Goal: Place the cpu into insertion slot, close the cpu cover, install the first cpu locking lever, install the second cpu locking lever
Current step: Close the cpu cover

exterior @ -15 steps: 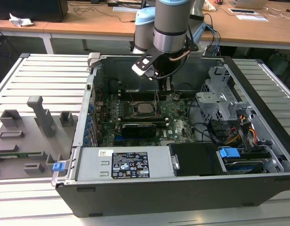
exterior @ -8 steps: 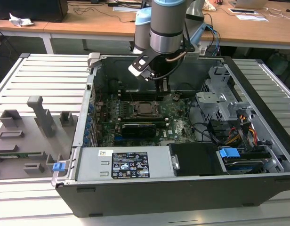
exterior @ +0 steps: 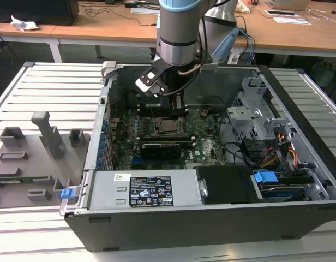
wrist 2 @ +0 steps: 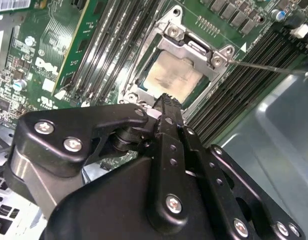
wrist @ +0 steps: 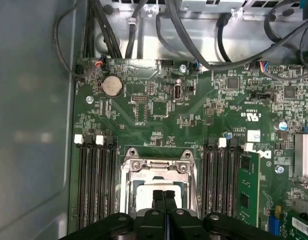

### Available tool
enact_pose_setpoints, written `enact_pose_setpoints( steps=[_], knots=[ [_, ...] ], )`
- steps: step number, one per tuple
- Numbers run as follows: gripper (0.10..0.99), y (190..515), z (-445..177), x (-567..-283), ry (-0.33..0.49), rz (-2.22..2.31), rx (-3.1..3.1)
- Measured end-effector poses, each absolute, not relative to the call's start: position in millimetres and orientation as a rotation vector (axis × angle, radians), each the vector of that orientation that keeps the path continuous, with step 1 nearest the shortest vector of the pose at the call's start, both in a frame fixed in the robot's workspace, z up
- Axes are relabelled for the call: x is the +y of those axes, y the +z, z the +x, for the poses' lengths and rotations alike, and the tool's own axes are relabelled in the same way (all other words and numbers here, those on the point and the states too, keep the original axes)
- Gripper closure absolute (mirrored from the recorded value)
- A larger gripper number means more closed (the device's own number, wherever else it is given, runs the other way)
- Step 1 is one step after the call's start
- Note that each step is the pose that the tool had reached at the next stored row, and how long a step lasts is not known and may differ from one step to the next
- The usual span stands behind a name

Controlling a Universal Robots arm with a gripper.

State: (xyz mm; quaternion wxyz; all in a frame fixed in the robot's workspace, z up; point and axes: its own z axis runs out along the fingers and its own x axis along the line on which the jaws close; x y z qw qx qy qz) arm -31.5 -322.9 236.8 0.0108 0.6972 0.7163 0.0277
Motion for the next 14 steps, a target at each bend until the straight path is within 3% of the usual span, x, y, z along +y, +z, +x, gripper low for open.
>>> enact_pose_setpoints(
  steps=[14],
  knots=[
    [0.98, 225, -42, -323, 0.086, 2.175, 2.235]
  ],
)
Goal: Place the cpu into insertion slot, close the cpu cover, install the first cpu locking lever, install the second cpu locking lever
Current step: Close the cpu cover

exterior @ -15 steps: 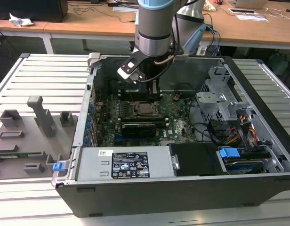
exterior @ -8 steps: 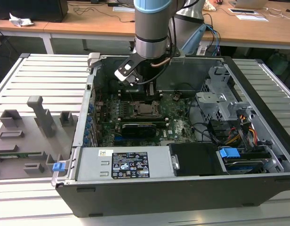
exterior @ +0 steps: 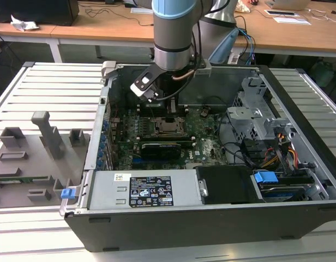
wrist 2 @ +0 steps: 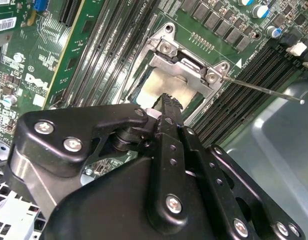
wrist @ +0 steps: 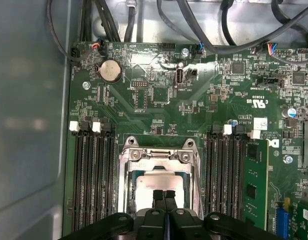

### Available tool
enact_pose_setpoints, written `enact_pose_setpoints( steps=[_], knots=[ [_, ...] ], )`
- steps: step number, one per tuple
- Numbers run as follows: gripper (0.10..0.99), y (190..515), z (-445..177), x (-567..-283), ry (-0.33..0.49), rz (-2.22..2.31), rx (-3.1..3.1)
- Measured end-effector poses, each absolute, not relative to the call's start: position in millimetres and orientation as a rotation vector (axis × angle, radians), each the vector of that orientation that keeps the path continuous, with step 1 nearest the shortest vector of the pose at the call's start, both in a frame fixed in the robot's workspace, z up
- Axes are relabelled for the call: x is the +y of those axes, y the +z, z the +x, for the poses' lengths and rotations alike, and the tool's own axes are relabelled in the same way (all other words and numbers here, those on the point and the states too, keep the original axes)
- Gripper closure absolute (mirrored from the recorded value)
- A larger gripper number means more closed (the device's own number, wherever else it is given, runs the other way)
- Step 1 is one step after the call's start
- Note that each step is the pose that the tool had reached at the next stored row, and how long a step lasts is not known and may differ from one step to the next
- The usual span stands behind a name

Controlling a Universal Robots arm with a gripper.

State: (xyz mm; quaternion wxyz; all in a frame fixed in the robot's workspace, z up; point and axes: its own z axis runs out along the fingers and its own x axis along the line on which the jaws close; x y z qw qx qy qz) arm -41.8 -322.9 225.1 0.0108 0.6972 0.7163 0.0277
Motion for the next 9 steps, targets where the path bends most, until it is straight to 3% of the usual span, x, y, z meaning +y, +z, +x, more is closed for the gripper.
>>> enact_pose_setpoints(
  steps=[9],
  knots=[
    [0.98, 217.9, -49.6, -322.9, 0.087, 2.175, 2.235]
  ],
)
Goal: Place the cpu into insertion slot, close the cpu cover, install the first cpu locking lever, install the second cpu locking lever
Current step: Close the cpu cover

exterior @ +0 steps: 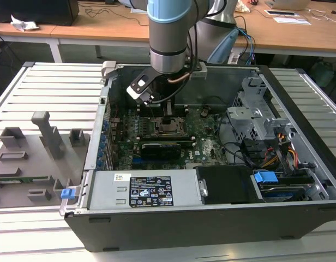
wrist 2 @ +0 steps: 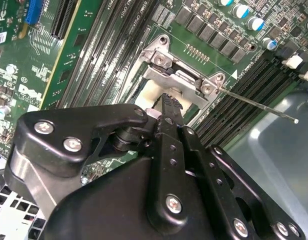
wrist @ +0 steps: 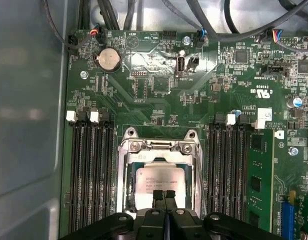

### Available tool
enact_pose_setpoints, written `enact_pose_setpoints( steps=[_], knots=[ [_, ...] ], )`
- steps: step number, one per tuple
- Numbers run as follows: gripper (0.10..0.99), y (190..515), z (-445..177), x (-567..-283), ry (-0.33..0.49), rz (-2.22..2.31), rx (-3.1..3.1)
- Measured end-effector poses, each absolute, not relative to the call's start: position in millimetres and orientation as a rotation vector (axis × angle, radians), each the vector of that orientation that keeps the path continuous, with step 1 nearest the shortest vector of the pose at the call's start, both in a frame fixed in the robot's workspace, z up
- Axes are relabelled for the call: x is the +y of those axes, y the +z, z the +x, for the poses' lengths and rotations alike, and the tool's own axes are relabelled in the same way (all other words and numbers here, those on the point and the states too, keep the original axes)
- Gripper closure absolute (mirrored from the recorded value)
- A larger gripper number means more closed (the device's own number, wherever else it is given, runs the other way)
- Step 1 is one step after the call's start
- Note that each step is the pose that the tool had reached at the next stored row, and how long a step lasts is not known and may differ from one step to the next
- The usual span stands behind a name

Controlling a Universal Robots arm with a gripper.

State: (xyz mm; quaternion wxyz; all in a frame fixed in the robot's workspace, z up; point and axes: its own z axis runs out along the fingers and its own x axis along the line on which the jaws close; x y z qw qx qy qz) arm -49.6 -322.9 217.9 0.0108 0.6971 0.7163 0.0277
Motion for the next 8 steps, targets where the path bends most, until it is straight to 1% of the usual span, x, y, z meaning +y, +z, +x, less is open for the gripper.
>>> enact_pose_setpoints(
  steps=[8],
  knots=[
    [0.98, 215.5, -50.9, -322.9, 0.086, 2.175, 2.235]
  ],
)
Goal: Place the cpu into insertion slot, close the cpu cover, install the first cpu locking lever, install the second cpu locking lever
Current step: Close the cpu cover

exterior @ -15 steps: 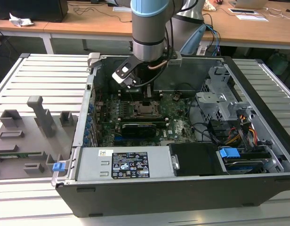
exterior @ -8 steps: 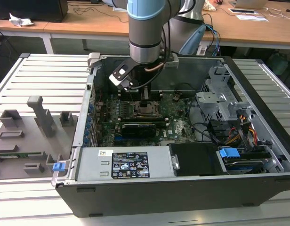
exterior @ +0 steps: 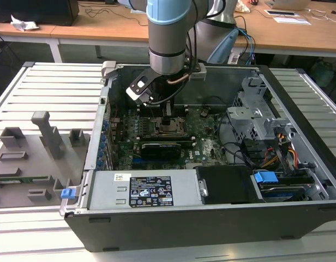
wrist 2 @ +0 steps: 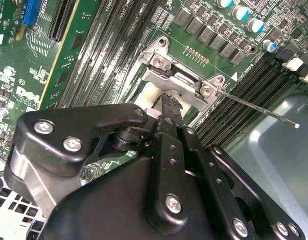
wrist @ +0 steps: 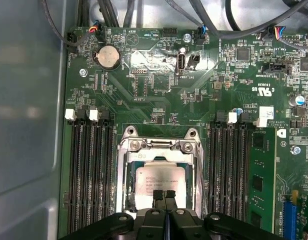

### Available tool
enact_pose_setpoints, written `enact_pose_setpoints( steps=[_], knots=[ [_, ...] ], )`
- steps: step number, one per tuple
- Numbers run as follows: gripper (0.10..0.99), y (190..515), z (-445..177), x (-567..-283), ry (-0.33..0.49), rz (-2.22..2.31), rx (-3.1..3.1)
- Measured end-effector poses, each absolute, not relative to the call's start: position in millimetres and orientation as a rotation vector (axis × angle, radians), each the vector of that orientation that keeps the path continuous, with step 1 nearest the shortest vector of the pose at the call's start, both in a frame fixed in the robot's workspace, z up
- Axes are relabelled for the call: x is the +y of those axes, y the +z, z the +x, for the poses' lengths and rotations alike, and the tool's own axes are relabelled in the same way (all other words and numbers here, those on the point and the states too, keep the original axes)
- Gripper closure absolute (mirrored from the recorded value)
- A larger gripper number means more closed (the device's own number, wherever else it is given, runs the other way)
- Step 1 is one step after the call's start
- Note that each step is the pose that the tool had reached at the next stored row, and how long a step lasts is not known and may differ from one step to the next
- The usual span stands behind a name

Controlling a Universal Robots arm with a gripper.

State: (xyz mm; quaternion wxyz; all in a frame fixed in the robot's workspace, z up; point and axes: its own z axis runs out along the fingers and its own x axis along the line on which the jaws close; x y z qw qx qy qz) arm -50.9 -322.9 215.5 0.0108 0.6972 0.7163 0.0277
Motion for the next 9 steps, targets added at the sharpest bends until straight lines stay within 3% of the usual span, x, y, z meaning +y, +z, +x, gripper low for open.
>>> enact_pose_setpoints(
  steps=[9],
  knots=[
    [0.98, 213.2, -53.2, -323.0, 0.086, 2.175, 2.235]
  ],
)
